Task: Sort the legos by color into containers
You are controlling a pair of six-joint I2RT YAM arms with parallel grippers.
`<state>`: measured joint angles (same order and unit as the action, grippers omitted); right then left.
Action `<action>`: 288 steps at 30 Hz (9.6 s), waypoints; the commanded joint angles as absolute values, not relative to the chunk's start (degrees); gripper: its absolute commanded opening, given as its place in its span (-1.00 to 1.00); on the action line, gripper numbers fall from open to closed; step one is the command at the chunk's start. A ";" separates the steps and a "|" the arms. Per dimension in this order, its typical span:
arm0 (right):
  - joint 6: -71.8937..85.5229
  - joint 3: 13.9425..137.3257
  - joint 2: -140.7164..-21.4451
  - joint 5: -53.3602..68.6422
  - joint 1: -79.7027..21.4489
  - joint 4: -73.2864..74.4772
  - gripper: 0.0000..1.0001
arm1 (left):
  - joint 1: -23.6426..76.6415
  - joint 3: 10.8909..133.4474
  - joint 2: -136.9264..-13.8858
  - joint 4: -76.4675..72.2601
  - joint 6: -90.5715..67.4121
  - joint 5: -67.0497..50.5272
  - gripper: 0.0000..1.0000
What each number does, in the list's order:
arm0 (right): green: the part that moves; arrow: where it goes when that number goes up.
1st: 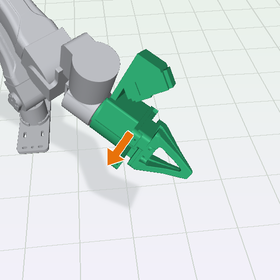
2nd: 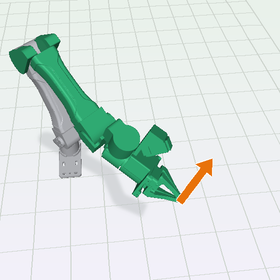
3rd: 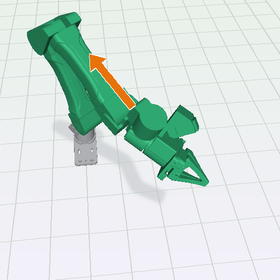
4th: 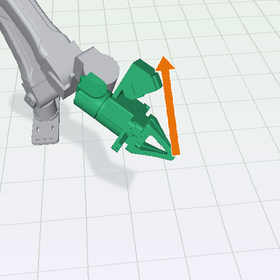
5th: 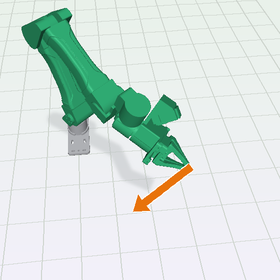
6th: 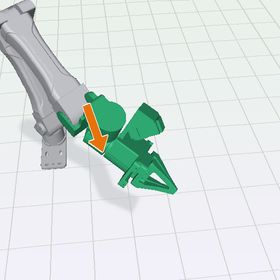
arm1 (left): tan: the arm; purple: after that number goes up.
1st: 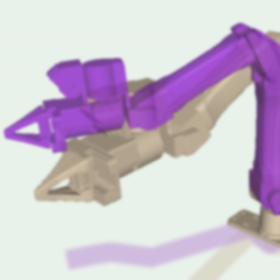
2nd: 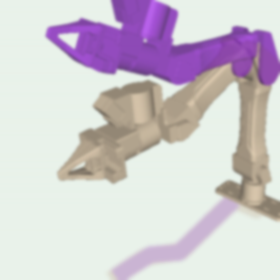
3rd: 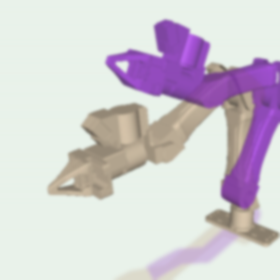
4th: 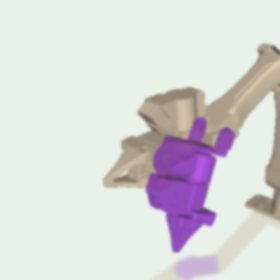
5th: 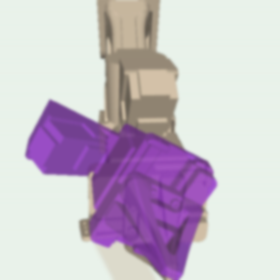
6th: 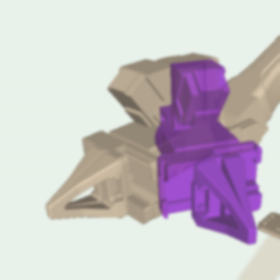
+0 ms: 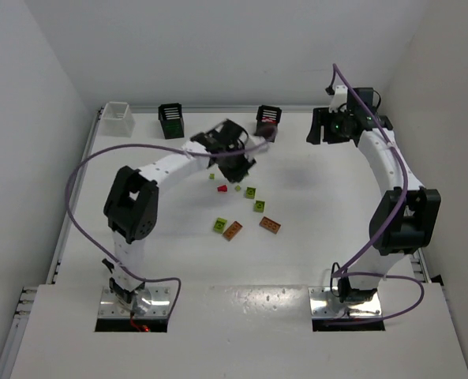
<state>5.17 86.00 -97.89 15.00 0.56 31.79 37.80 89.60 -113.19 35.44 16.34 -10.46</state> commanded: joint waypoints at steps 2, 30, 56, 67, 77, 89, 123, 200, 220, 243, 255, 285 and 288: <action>7.29 85.34 -96.94 18.19 0.18 30.23 0.33 | 25.70 101.06 -107.14 38.14 11.61 -12.74 -0.49; 9.05 82.09 -100.72 20.04 -0.35 29.00 0.25 | 3.69 131.92 -133.41 27.77 -1.32 -4.49 -0.39; -1.49 79.11 -98.79 22.24 -6.59 31.90 0.25 | 2.11 129.82 -127.82 24.52 -0.79 -0.96 0.58; -10.71 68.74 -84.93 13.02 -12.65 26.65 0.25 | 4.56 110.24 -103.20 28.38 -3.25 -4.94 0.98; -19.67 64.06 -75.50 10.54 -11.60 23.18 0.92 | 1.67 93.02 -85.62 32.78 1.48 -20.09 0.98; -19.16 75.40 -89.02 21.17 -12.66 36.03 0.66 | 6.31 67.85 -76.54 27.25 9.57 -23.91 0.81; -45.26 85.16 -120.57 37.00 -32.95 15.20 0.58 | -5.10 70.93 -83.14 42.71 15.82 -41.74 0.76; 5.28 122.78 -135.62 -0.18 -15.21 -0.18 -1.00 | 0.44 73.74 -91.85 30.06 6.24 -39.29 0.68; 0.70 120.32 -135.09 2.28 -14.68 3.87 -0.05 | 7.90 77.87 -94.31 23.64 2.11 -32.08 0.96; -20.47 93.00 -116.81 40.60 -17.40 21.97 -0.37 | 10.20 82.62 -100.73 16.62 -5.98 -31.29 0.78; -25.75 97.20 -124.09 32.08 -20.74 27.85 -0.14 | 10.20 80.25 -98.44 16.61 -5.98 -30.23 0.78; -34.98 109.78 -137.37 26.28 -24.96 37.09 0.05 | 7.03 77.96 -96.68 17.67 -5.45 -29.18 0.96; -34.98 110.39 -137.90 26.28 -24.96 38.32 0.05 | 7.03 77.96 -96.68 17.67 -5.45 -29.18 0.96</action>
<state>-34.37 108.14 -136.88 25.71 -24.36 37.15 7.73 78.02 -99.09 18.57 -5.23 -28.64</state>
